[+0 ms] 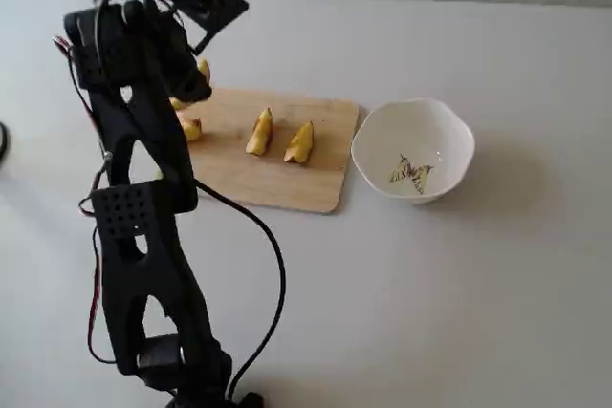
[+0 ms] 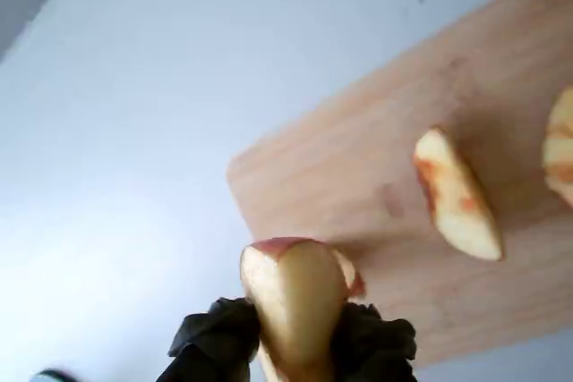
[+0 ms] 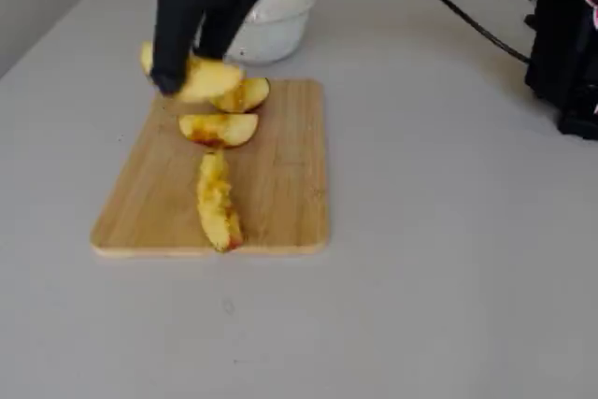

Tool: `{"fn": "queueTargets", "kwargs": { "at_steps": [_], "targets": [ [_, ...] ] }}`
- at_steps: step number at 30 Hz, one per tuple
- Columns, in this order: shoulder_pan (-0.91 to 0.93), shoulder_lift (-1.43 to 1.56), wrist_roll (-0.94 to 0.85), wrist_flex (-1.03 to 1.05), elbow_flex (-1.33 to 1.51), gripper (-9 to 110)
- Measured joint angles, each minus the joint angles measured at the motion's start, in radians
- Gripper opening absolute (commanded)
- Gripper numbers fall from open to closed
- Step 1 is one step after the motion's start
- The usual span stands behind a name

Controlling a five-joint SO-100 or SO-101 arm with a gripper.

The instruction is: Pick up the third from the right apple slice from the cutting board and place it into the bowl

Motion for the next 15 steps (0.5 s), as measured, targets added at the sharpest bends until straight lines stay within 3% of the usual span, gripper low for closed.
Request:
{"fn": "queueTargets", "kwargs": {
  "at_steps": [15],
  "targets": [
    [0.568, -0.008, -0.192, -0.029, 0.014, 0]
  ]
}}
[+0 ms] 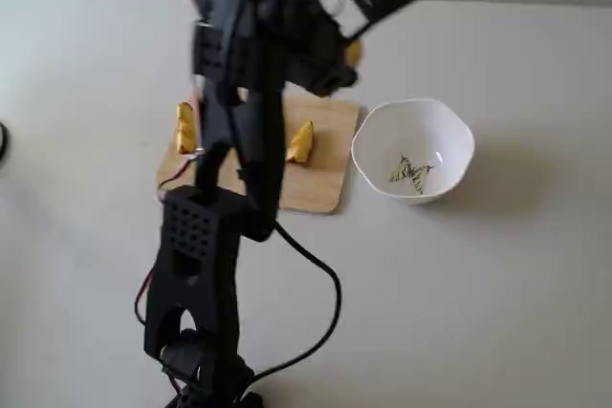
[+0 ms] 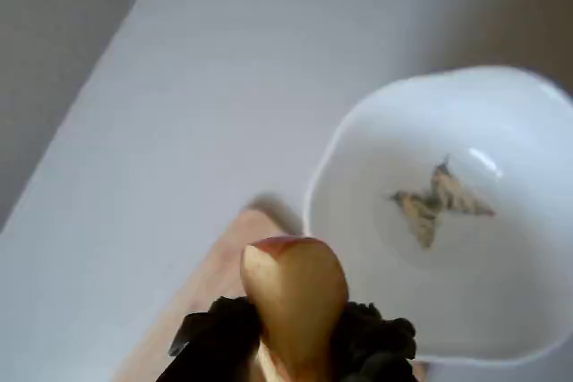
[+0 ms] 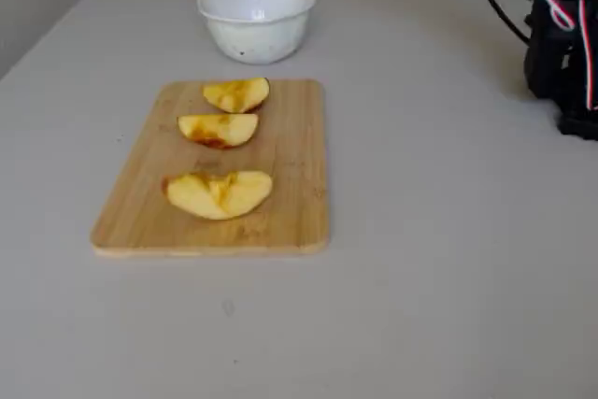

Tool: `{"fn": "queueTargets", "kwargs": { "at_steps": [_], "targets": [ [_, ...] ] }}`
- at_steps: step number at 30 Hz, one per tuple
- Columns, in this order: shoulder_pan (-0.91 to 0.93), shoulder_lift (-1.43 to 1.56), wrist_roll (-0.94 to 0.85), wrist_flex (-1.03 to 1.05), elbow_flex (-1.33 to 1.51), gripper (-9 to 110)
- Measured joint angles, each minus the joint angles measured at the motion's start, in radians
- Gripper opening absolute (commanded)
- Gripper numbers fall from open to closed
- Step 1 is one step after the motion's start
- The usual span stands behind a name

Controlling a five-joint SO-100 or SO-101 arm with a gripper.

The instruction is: Pick up the third from the right apple slice from the cutting board and place it into the bowl

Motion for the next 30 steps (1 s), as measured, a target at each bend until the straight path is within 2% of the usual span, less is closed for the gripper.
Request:
{"fn": "queueTargets", "kwargs": {
  "at_steps": [10, 12, 15, 18, 23, 30],
  "targets": [
    [0.115, -0.178, -0.025, -0.034, -0.02, 2],
    [0.118, -0.192, -0.025, -0.034, -0.02, 12],
    [0.118, -0.207, -0.037, -0.026, -0.02, 38],
    [0.118, -0.213, -0.046, -0.02, -0.02, 45],
    [0.118, -0.213, -0.052, -0.011, -0.02, 41],
    [0.115, -0.186, -0.009, 0.028, -0.044, 3]
  ]
}}
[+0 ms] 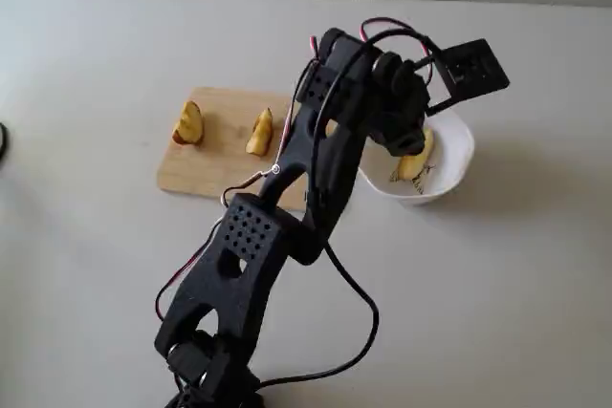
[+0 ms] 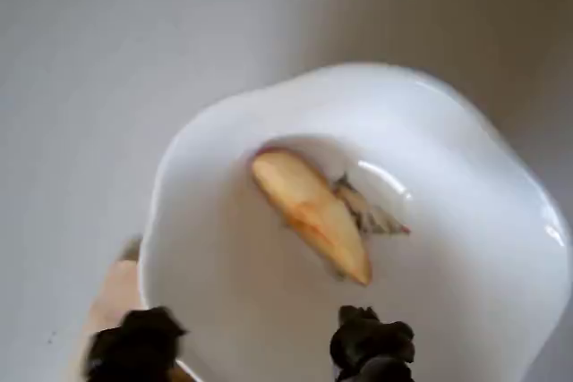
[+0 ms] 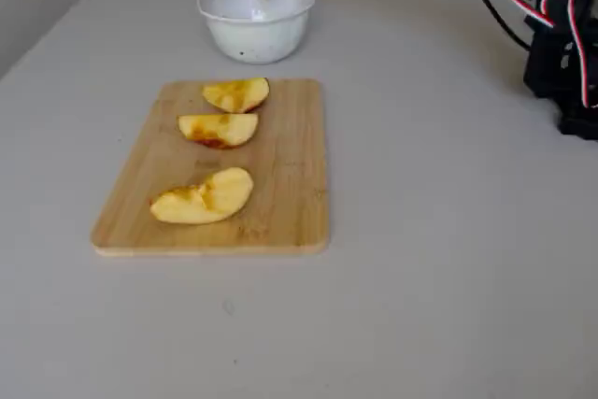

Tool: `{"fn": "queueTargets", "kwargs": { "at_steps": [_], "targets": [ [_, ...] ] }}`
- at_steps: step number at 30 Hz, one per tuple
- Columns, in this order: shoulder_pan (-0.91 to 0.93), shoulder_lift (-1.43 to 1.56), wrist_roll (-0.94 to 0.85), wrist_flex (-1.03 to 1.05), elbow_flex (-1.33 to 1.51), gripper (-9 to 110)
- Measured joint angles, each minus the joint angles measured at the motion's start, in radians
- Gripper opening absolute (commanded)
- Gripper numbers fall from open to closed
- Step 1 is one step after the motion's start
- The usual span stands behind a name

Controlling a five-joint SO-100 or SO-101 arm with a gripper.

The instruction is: Pick up the third from the right apple slice from the cutting board and place it into the bowl

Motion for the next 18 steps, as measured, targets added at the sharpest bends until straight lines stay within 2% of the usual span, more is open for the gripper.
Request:
{"fn": "queueTargets", "kwargs": {
  "at_steps": [1, 11, 18],
  "targets": [
    [-0.002, 0.02, 0.02, 0.002, 0.0, 0],
    [-0.15, 0.477, 0.235, 0.002, 0.072, 0],
    [-0.407, 1.063, 0.433, 0.002, 0.365, 0]
  ]
}}
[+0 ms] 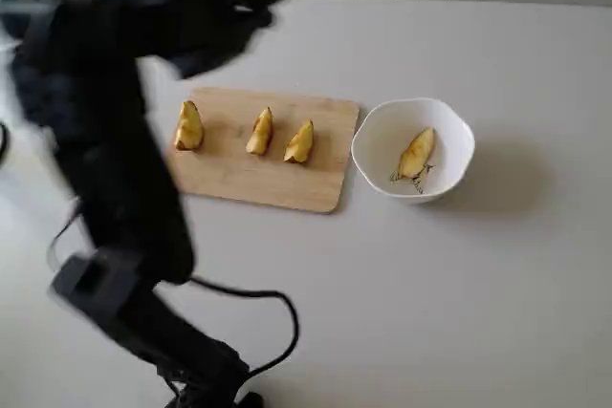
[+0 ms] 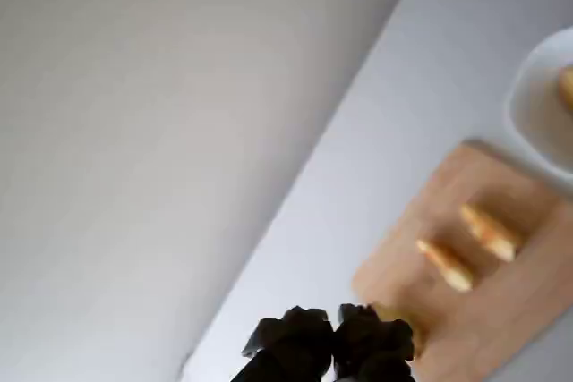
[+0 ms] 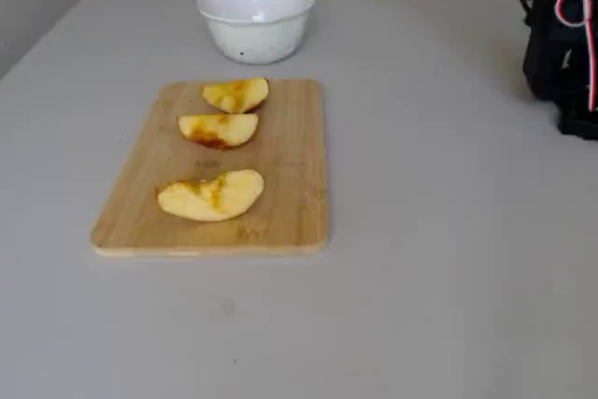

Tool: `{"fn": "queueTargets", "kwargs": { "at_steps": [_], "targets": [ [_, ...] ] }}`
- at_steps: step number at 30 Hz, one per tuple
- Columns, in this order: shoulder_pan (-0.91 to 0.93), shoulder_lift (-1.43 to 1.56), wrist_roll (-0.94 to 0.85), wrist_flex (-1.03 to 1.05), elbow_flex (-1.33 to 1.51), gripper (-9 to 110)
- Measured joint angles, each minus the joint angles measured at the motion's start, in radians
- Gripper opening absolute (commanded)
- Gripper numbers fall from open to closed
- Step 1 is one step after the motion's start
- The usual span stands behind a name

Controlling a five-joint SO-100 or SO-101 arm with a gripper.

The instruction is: Pick up the third from the right apple slice from the cutting board and place it into the bowl

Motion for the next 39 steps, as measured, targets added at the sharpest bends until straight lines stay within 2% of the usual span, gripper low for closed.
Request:
{"fn": "queueTargets", "kwargs": {
  "at_steps": [8, 17, 23, 29, 39],
  "targets": [
    [-0.206, 0.655, 0.184, -0.017, 0.491, 0],
    [-0.253, 1.381, 0.196, -0.339, 1.529, 0],
    [-0.172, 1.545, 0.213, -0.492, 2.002, 0],
    [-0.103, 1.624, 0.201, -0.592, 2.355, 0],
    [-0.055, 1.64, 0.245, -0.629, 2.628, 0]
  ]
}}
